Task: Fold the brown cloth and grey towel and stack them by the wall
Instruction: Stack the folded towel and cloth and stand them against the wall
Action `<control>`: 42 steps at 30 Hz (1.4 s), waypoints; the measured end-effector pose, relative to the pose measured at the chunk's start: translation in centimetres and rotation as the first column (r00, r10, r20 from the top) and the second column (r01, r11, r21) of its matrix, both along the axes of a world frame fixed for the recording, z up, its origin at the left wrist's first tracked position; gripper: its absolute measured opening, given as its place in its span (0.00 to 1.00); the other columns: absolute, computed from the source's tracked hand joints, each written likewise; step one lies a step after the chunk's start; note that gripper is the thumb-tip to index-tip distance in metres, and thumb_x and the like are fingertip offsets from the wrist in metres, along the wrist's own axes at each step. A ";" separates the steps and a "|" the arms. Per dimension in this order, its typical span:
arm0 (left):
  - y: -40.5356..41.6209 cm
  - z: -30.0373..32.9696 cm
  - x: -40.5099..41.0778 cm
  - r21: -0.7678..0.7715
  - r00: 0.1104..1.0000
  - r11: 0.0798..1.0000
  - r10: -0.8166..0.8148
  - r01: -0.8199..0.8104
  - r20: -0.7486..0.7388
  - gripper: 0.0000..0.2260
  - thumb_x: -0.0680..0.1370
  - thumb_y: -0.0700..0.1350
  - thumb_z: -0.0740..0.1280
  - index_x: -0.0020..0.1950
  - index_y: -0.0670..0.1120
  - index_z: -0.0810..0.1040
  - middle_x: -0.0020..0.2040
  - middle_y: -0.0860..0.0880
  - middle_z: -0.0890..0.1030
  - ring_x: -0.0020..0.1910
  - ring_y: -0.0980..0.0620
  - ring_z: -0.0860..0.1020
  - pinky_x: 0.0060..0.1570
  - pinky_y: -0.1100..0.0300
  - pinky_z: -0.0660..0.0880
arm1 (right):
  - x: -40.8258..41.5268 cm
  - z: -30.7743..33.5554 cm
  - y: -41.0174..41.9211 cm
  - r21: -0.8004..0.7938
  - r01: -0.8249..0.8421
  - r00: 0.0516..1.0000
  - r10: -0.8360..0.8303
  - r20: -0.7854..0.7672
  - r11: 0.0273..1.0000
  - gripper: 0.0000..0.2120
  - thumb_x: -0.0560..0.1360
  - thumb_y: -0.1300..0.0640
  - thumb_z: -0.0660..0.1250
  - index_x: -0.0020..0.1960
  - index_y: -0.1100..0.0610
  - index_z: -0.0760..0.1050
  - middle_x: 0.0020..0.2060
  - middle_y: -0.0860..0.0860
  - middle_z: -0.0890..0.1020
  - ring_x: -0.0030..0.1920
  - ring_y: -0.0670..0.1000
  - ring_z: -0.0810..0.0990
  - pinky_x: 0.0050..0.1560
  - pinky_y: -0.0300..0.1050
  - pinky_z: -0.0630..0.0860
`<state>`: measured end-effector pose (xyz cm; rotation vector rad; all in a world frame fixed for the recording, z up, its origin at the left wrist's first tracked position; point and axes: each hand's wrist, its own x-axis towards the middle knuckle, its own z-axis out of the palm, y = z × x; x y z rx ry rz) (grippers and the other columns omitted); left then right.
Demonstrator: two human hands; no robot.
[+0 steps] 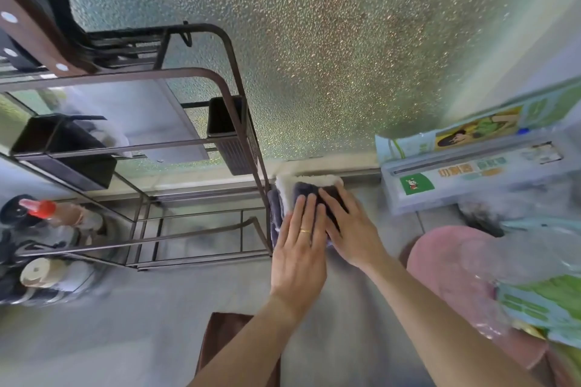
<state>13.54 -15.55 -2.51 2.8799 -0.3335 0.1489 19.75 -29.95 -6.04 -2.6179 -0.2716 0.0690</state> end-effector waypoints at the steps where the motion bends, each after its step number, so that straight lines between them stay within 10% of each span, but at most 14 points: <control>1: 0.2 -0.8 -0.2 0.024 0.998 0.999 0.043 -0.042 -0.047 0.27 0.80 0.45 0.60 0.79 0.41 0.62 0.81 0.42 0.55 0.82 0.45 0.53 0.79 0.48 0.56 | -0.2 -0.6 0.1 -0.069 -0.017 1.000 0.017 -0.009 0.998 0.27 0.80 0.41 0.50 0.78 0.48 0.62 0.80 0.56 0.59 0.76 0.60 0.64 0.71 0.57 0.70; 9: 4.2 -0.1 -4.5 -0.024 0.987 0.995 -0.099 0.097 -0.128 0.26 0.85 0.45 0.54 0.81 0.41 0.53 0.83 0.43 0.51 0.82 0.47 0.48 0.79 0.48 0.59 | -5.6 3.3 0.9 -0.080 0.114 0.992 -0.108 0.072 0.990 0.29 0.82 0.42 0.53 0.80 0.48 0.53 0.81 0.56 0.54 0.80 0.59 0.55 0.78 0.53 0.58; 16: 12.3 2.0 -14.4 -0.004 0.950 0.983 0.178 -0.185 -0.256 0.22 0.81 0.47 0.61 0.76 0.51 0.65 0.73 0.43 0.72 0.67 0.40 0.74 0.61 0.45 0.76 | -20.1 3.8 8.0 -0.003 0.013 0.995 -0.013 -0.103 1.000 0.26 0.81 0.45 0.58 0.77 0.52 0.62 0.75 0.57 0.68 0.73 0.59 0.68 0.69 0.57 0.72; 23: 16.8 0.0 -19.3 -0.025 0.705 0.842 0.435 -0.539 -0.560 0.23 0.77 0.53 0.63 0.69 0.43 0.70 0.64 0.42 0.76 0.62 0.38 0.74 0.59 0.47 0.73 | -25.5 3.5 14.8 0.098 0.523 0.755 -0.407 -0.514 0.846 0.27 0.74 0.50 0.72 0.68 0.60 0.68 0.61 0.58 0.77 0.63 0.61 0.76 0.61 0.53 0.74; 27: 16.4 -0.4 -18.9 -0.158 0.514 0.615 0.461 -0.773 -0.723 0.21 0.74 0.48 0.72 0.63 0.45 0.71 0.55 0.45 0.83 0.57 0.41 0.80 0.56 0.49 0.77 | -24.5 2.8 15.7 0.105 0.675 0.590 -0.449 -0.671 0.730 0.22 0.72 0.53 0.74 0.62 0.59 0.74 0.54 0.58 0.84 0.56 0.60 0.82 0.56 0.49 0.75; 31: 16.0 -0.3 -18.7 -0.183 0.395 0.479 0.390 -0.859 -0.832 0.15 0.71 0.51 0.72 0.53 0.46 0.80 0.44 0.48 0.86 0.43 0.45 0.84 0.45 0.52 0.81 | -23.7 3.3 14.5 0.189 0.626 0.642 -0.361 -0.677 0.757 0.11 0.74 0.51 0.71 0.52 0.58 0.80 0.47 0.55 0.85 0.50 0.58 0.83 0.52 0.49 0.77; 35: 13.2 1.5 -18.1 -0.372 0.477 0.359 0.271 -0.856 -0.836 0.06 0.76 0.44 0.72 0.51 0.46 0.79 0.46 0.43 0.85 0.40 0.46 0.83 0.35 0.59 0.79 | -23.3 4.6 11.2 0.373 0.661 0.685 -0.319 -0.656 0.651 0.05 0.77 0.50 0.67 0.50 0.51 0.76 0.45 0.51 0.84 0.48 0.53 0.83 0.53 0.56 0.80; 37: 10.9 2.5 -17.0 -0.486 0.548 0.309 0.157 -0.818 -0.822 0.06 0.76 0.45 0.71 0.49 0.53 0.77 0.48 0.41 0.85 0.43 0.40 0.84 0.40 0.48 0.83 | -22.3 5.7 8.9 0.418 0.667 0.708 -0.350 -0.613 0.617 0.04 0.78 0.51 0.67 0.50 0.50 0.75 0.45 0.50 0.84 0.47 0.52 0.83 0.53 0.58 0.80; 39: 8.4 3.4 -15.0 -0.574 0.647 0.368 0.109 -0.732 -0.755 0.10 0.74 0.46 0.69 0.50 0.60 0.75 0.47 0.47 0.85 0.45 0.42 0.85 0.47 0.37 0.82 | -20.3 7.0 6.3 0.446 0.673 0.723 -0.396 -0.567 0.591 0.04 0.79 0.51 0.66 0.51 0.51 0.76 0.45 0.51 0.84 0.47 0.52 0.83 0.53 0.58 0.80; 42: 4.7 6.8 -10.7 -0.683 0.840 0.526 0.122 -0.507 -0.529 0.19 0.77 0.41 0.68 0.64 0.58 0.71 0.51 0.54 0.84 0.47 0.54 0.83 0.51 0.48 0.82 | -15.6 8.8 2.8 0.497 0.671 0.740 -0.452 -0.498 0.551 0.04 0.79 0.53 0.67 0.51 0.53 0.76 0.46 0.52 0.84 0.48 0.53 0.83 0.54 0.56 0.80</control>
